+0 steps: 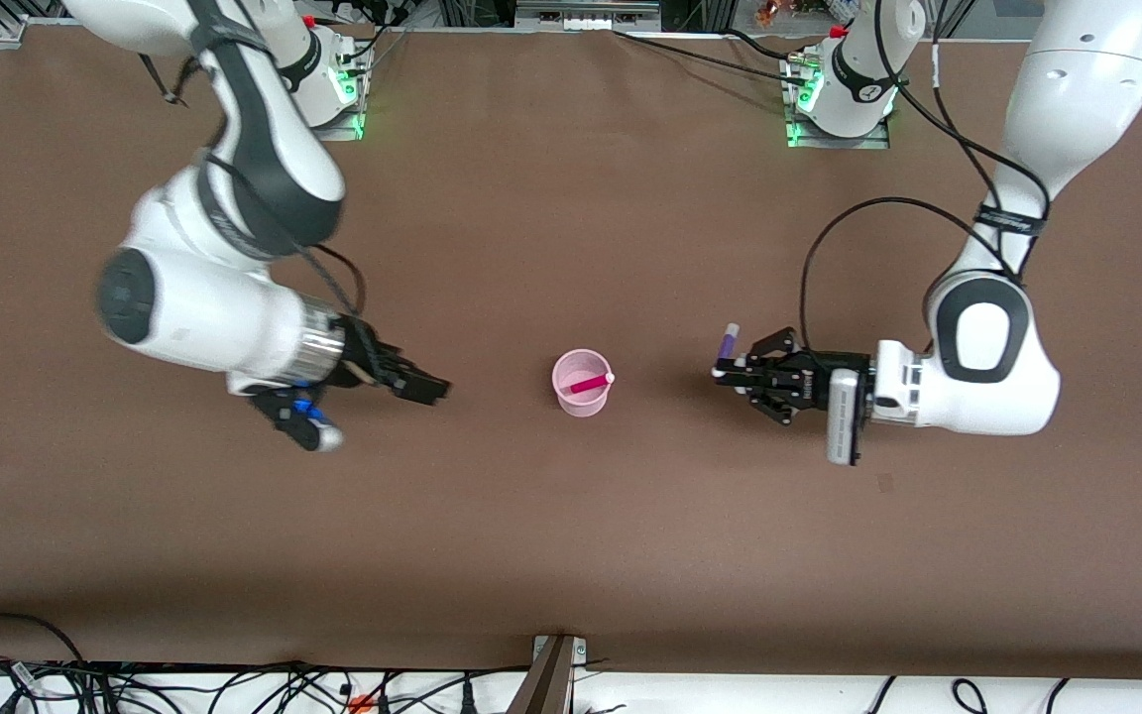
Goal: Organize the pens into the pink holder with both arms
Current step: 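Withdraw the right gripper while the left gripper carries the purple pen, then lower the purple pen into the pink cup and open the left gripper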
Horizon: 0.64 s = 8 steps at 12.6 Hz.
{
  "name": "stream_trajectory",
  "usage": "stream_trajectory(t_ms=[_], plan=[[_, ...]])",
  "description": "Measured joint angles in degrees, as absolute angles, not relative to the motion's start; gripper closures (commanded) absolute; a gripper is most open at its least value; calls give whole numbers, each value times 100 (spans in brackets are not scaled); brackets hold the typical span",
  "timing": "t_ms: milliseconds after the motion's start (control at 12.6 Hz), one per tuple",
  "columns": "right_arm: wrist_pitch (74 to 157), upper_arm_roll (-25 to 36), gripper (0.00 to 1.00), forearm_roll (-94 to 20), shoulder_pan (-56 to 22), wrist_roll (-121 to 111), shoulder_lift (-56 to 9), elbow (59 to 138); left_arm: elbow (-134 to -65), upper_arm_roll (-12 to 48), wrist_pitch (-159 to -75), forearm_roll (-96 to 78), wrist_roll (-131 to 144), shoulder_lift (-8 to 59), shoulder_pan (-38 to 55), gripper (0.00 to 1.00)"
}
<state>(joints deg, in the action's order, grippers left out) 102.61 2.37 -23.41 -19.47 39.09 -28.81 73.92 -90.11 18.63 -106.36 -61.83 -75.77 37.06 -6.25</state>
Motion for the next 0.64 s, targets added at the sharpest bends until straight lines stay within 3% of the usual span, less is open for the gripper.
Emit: stream_trajectory(t_ms=[318, 636], plan=[[9675, 1009, 0, -1485, -1898, 1672, -1525, 8311, -8299, 1905, -12461, -6234, -7907, 3897, 553, 100], [9296, 1159, 0, -739, -1903, 1086, -319, 9196, -8233, 1907, -13848, -6235, -7933, 3944, 1495, 100]])
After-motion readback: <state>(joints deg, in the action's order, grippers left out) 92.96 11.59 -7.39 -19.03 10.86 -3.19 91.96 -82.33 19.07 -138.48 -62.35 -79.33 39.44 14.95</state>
